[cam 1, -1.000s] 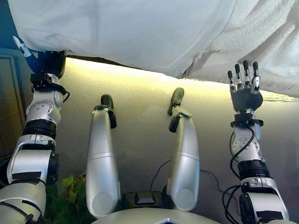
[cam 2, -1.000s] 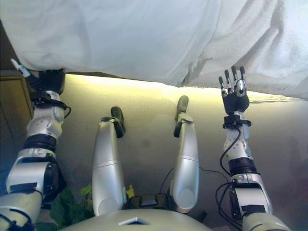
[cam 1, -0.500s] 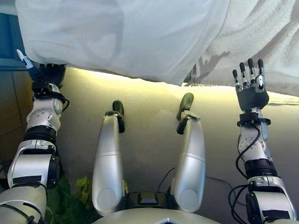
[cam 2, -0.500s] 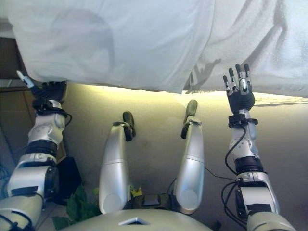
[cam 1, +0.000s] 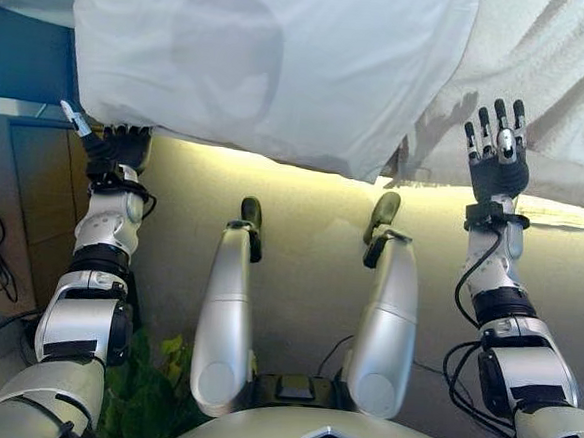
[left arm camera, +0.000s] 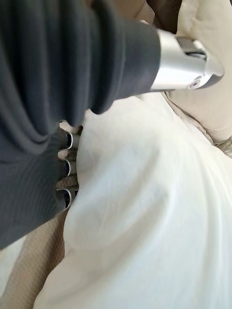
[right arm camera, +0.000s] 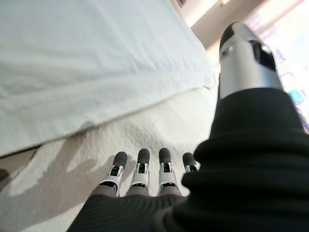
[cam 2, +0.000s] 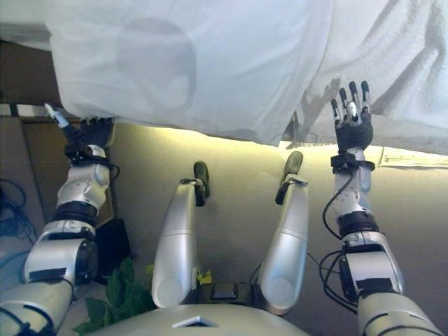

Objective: Make the bed neatly

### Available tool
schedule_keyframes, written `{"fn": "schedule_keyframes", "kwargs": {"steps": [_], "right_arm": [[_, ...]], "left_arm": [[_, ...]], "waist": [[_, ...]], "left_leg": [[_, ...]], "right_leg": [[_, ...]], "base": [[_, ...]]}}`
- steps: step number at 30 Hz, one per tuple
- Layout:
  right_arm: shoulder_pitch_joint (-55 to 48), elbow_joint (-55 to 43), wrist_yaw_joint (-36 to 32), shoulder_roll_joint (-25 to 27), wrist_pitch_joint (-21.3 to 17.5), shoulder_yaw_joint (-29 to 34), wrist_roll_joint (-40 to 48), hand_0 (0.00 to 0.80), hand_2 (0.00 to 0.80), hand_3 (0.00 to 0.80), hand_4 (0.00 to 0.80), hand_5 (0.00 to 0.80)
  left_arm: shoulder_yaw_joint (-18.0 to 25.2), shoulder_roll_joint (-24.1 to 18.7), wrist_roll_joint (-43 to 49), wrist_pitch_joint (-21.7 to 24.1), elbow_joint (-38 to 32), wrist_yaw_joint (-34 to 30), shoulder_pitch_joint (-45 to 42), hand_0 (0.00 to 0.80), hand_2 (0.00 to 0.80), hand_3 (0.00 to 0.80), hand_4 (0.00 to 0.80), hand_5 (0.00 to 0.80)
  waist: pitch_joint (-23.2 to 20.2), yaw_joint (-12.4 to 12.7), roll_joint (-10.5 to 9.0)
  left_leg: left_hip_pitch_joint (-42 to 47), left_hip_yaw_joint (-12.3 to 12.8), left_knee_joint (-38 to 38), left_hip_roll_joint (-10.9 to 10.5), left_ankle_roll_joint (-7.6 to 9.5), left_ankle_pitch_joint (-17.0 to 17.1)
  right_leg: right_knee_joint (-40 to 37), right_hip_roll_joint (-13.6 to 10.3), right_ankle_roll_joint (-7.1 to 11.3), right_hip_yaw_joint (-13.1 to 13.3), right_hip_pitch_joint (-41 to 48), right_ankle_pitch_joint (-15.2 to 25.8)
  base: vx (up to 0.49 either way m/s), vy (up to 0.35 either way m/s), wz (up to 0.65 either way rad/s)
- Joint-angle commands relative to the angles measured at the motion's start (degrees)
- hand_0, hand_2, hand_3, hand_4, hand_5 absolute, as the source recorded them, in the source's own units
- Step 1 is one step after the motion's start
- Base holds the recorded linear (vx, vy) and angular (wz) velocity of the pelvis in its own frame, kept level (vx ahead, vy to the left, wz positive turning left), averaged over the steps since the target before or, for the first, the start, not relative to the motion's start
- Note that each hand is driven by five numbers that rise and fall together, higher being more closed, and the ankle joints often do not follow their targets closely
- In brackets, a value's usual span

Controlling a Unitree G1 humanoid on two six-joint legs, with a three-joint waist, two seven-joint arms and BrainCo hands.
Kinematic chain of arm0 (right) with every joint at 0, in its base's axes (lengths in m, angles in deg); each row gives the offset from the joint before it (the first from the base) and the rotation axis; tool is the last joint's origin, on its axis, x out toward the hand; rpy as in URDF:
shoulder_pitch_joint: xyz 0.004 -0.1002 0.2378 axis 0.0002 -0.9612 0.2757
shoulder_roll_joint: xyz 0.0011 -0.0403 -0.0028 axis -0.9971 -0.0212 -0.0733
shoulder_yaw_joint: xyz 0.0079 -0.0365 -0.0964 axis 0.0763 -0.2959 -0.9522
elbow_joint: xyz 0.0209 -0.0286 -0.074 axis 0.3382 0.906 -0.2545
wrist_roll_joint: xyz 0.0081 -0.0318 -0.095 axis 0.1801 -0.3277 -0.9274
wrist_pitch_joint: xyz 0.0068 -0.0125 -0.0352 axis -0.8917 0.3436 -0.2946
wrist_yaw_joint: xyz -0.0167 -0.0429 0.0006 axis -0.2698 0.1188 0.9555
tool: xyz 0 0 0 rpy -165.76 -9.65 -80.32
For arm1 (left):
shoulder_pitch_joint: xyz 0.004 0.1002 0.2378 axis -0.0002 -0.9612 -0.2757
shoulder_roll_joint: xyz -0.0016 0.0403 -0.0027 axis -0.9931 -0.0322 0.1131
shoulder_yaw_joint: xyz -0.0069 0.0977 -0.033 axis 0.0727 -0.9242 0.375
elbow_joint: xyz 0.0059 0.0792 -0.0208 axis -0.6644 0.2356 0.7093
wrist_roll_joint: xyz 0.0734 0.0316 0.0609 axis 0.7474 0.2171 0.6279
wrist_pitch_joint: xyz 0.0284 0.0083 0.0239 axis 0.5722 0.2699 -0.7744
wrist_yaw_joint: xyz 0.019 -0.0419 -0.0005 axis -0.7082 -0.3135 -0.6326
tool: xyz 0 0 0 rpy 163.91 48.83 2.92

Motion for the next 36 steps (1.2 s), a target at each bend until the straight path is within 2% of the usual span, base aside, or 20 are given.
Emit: {"fn": "schedule_keyframes", "kwargs": {"steps": [1, 8, 15, 26, 31, 36], "right_arm": [[0.02, 1.44, 1.47, 2.40, -4.50, 2.88, -1.62, 0.000, 0.000, 0.000, 0.000, 0.000], [2.41, 2.91, 2.81, 2.06, -4.47, 2.43, -4.20, 0.000, 0.000, 0.000, 0.000, 0.000], [4.11, 3.94, 4.63, 0.64, -5.41, 1.70, -4.91, 0.000, 0.000, 0.000, 0.000, 0.000], [5.14, 2.63, 6.99, -2.81, -6.92, 1.44, -3.12, 0.000, 0.000, 0.000, 0.000, 0.000], [5.30, 2.33, 7.29, -4.05, -7.18, 1.84, -0.95, 0.000, 0.000, 0.000, 0.000, 0.000], [5.77, 2.08, 8.24, -4.66, -7.13, 1.82, 0.61, 0.000, 0.000, 0.000, 0.000, 0.000]], "left_arm": [[12.04, -5.45, -2.04, 9.67, 7.09, 2.32, -2.51, 0.000, 0.000, 0.000, 0.000, 0.000], [14.80, -4.02, -2.04, 12.41, 9.84, 7.41, -2.69, 0.000, 0.000, 0.000, 0.000, 0.000], [15.61, -0.62, -2.04, 8.60, 10.15, 4.53, -2.83, 0.000, 0.000, 0.000, 0.000, 0.000], [12.41, 9.95, -2.04, 6.82, 6.35, -0.50, -3.89, 0.000, 0.000, 0.000, 0.000, 0.000], [10.51, 14.80, -2.04, 7.40, 6.01, -2.36, -5.57, 0.000, 0.000, 0.000, 0.000, 0.000], [7.70, 17.46, -2.04, 6.85, 6.29, -5.42, -6.65, 0.000, 0.000, 0.000, 0.000, 0.000]], "waist": [[-0.35, 3.57, 4.41], [-0.35, 3.64, 5.39], [-0.35, 4.04, 5.42], [-0.35, 5.53, 2.51], [-0.35, 6.45, 0.95], [-0.35, 6.78, 0.08]], "left_leg": [[0.46, 3.42, -4.68, -2.64, 3.84, 3.10], [1.40, 3.74, -5.60, -3.07, 3.60, 3.84], [1.80, 3.56, -5.94, -3.15, 3.38, 4.10], [-0.29, 1.73, -4.87, -3.14, 3.94, 3.93], [-1.25, 0.71, -4.45, -3.05, 4.25, 3.98], [-0.93, 0.24, -4.60, -2.89, 4.39, 4.18]], "right_leg": [[1.87, -1.43, -2.08, 0.78, 2.52, -3.73], [1.57, -1.80, -2.10, 0.83, 2.93, -4.08], [1.54, -2.11, -1.94, 0.71, 3.36, -4.28], [1.81, -1.56, -1.48, -1.16, 3.20, -3.93], [1.99, -1.19, -1.07, -2.40, 3.17, -3.70], [2.00, -0.91, -0.74, -2.98, 3.79, -3.47]], "base": [[0.008, 0.035, 0.07], [0.010, 0.042, 0.01], [0.004, -0.014, 0.04], [-0.016, -0.118, 0.10], [-0.010, -0.152, 0.12], [0.011, -0.112, 0.06]]}}
